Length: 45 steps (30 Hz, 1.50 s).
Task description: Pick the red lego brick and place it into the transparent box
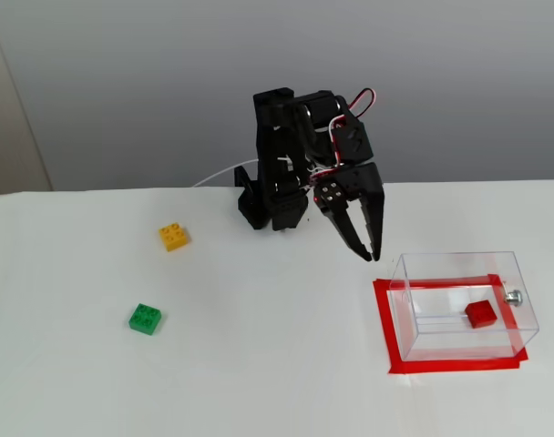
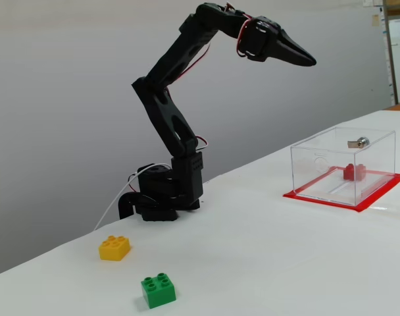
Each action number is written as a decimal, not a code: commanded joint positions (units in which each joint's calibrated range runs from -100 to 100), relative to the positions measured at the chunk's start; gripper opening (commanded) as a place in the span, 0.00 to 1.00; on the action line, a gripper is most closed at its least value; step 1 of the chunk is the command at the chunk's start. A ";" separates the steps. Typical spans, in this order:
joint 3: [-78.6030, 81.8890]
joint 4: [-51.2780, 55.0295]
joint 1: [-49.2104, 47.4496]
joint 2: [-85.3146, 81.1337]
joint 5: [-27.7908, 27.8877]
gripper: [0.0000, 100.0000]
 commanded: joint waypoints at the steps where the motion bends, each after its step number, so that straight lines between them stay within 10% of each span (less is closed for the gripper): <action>1: -1.57 0.26 5.54 -3.66 0.30 0.01; 13: 23.02 0.17 19.51 -22.07 0.35 0.01; 45: 81.25 -0.70 19.29 -68.23 0.40 0.01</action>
